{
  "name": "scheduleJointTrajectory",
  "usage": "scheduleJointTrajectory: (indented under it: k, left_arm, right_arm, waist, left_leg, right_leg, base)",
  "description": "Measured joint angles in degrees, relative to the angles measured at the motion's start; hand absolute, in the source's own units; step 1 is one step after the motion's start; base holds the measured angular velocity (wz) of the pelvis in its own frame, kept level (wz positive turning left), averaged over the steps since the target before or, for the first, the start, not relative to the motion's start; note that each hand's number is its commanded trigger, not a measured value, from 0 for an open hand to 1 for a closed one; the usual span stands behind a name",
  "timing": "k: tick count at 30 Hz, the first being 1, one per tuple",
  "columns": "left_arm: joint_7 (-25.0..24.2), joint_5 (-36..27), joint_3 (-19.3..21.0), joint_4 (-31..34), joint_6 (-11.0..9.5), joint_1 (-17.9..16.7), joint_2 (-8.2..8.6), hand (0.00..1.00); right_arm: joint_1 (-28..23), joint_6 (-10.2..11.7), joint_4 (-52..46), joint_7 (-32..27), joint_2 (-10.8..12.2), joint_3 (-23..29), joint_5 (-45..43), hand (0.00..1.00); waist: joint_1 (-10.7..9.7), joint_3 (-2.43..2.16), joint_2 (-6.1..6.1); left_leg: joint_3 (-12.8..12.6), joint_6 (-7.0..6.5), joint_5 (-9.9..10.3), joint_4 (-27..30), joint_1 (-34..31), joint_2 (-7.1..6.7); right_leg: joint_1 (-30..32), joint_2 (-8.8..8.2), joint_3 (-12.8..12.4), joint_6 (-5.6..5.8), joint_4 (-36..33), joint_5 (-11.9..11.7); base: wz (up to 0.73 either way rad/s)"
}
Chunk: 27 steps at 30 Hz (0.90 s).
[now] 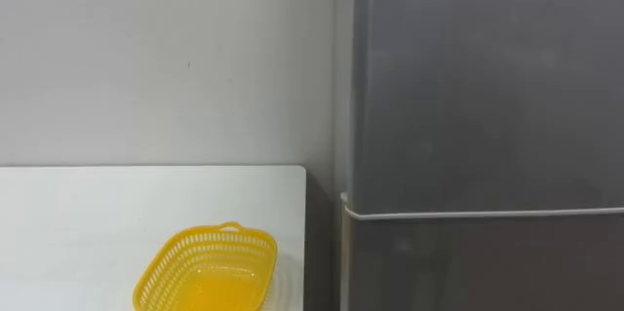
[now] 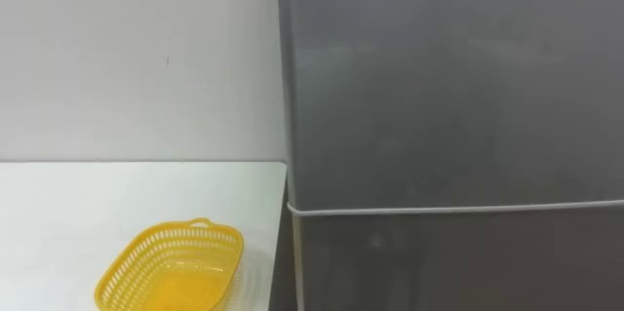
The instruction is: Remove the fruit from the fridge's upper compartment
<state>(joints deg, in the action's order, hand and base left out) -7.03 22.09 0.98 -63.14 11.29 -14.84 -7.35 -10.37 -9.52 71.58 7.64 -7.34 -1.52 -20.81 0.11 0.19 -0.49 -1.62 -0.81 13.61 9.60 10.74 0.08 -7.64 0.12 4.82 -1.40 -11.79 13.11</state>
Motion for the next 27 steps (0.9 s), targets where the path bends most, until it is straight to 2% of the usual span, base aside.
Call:
scheduleJointTrajectory:
  k: [16,23,25,27]
  left_arm:
    - [-0.2,-0.1,0.0,-0.6,-0.1,0.3,-0.01,0.0]
    - [-0.2,-4.3,0.3,-0.5,-0.6,-0.4,0.37,0.0]
    - [0.3,-4.6,1.5,-0.5,-0.8,-0.4,0.47,0.0]
    - [2.0,-7.4,2.8,-0.6,-0.9,-0.5,0.47,0.0]
  right_arm:
    - [0.3,0.1,0.1,-1.1,0.0,0.4,0.1,0.0]
    - [0.2,0.1,0.1,-1.4,0.0,0.6,0.7,0.0]
    - [0.2,0.2,0.1,-1.5,0.1,0.6,0.7,0.0]
    - [0.2,0.2,0.1,-2.1,0.0,0.4,2.4,0.0]
  waist:
    - [0.1,-0.05,-0.34]
    - [0.1,-0.13,-0.56]
    - [0.2,-0.13,-0.57]
    - [0.5,-0.16,-0.66]
  left_leg:
    - [0.2,0.0,0.0,0.1,-0.3,-0.08]
    - [0.6,0.0,0.0,1.4,-0.7,-0.73]
    - [0.4,0.0,0.0,1.4,-0.6,-0.79]
    - [0.4,0.0,0.0,1.4,-0.4,-0.77]
  right_leg:
    - [0.2,-0.12,0.1,-0.02,-0.2,0.2]
    - [-0.2,-1.08,2.9,0.22,-0.9,0.9]
    - [-0.4,-1.12,3.0,0.29,-1.0,1.1]
    - [-0.6,-1.13,3.0,0.28,-1.0,1.1]
  base:
    - [0.0]
    - [0.13]
    - [0.12]
    - [0.04]
